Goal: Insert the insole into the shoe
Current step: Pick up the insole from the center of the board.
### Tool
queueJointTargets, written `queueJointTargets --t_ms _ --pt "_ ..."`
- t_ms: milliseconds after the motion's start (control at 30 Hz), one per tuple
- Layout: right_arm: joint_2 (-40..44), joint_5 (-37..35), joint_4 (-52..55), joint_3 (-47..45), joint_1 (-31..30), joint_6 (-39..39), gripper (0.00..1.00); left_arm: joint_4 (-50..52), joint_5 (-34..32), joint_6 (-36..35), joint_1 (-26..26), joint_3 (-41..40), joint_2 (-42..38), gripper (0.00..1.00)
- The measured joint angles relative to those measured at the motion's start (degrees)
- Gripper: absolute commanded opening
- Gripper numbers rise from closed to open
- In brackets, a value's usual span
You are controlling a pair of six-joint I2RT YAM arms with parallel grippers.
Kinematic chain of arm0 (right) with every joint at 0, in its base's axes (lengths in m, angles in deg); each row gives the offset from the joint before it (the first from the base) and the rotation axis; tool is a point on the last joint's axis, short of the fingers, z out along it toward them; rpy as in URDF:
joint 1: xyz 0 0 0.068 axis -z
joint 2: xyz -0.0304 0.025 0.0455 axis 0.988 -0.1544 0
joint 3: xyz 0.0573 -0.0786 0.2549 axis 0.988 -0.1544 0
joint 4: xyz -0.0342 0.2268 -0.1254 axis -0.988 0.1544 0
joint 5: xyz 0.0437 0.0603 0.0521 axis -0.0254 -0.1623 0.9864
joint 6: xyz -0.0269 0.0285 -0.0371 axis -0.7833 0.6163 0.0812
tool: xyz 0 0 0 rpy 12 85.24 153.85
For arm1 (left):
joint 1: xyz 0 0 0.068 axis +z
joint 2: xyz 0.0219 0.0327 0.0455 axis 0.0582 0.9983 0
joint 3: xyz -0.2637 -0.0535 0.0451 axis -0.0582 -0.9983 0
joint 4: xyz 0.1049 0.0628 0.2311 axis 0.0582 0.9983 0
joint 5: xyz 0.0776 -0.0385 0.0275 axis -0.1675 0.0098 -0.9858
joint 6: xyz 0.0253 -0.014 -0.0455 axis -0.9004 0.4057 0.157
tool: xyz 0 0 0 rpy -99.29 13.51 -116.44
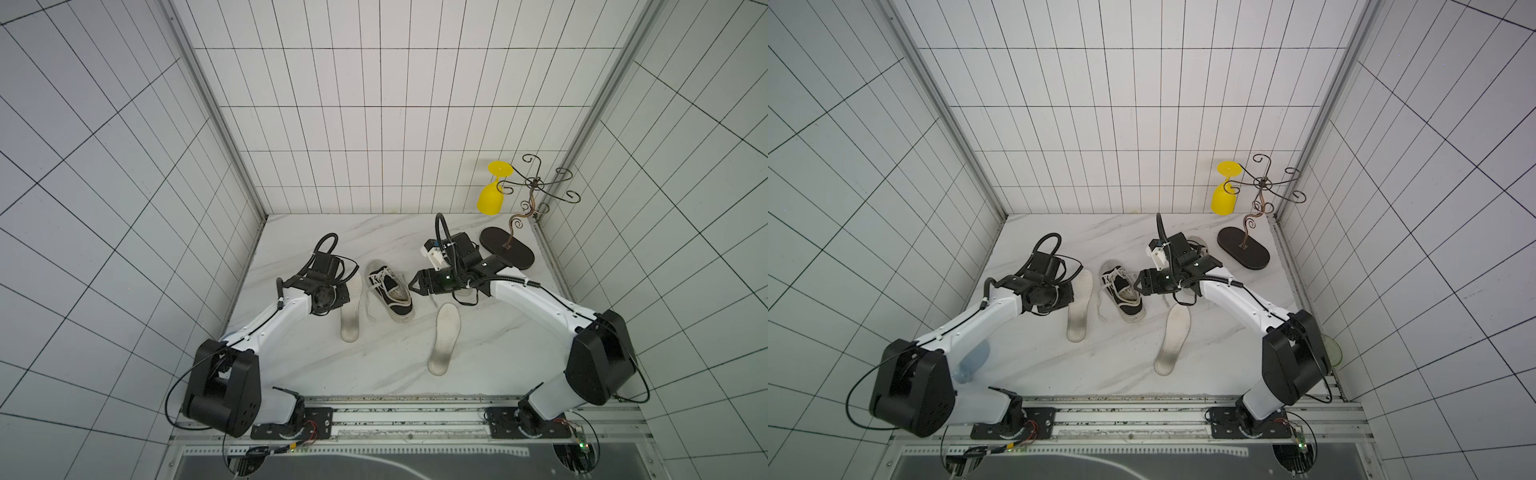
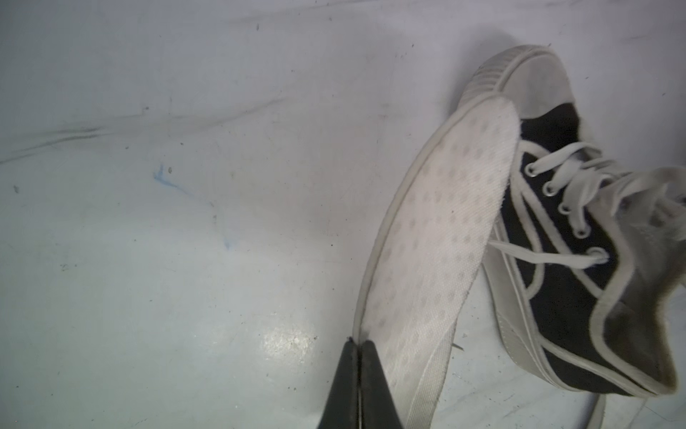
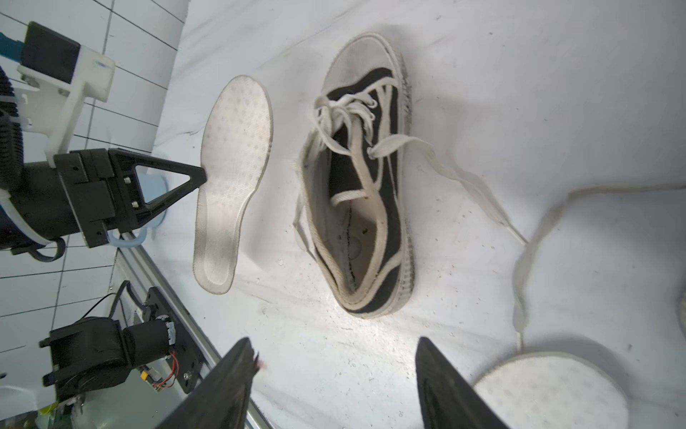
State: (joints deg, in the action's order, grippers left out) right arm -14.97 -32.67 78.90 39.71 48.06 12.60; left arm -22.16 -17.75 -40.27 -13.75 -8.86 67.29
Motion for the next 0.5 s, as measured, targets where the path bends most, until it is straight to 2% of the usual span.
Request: queueJointTargets --t_ms 200,300,500 --pt "-3.6 8.4 -11.6 0.3 -1.8 6.8 0.73 2.8 1.9 1.3 0.0 1.8 -6.3 0.00" --pt "-6.4 10.5 -15.0 1.2 -2.8 9.4 0.72 2.4 3.5 3.0 -0.4 2.3 -8.6 0.00" --pt "-8.4 13.0 -20.7 1.2 -4.3 14.6 0.63 -1.3 5.8 8.2 -4.4 2.3 -9.6 0.00"
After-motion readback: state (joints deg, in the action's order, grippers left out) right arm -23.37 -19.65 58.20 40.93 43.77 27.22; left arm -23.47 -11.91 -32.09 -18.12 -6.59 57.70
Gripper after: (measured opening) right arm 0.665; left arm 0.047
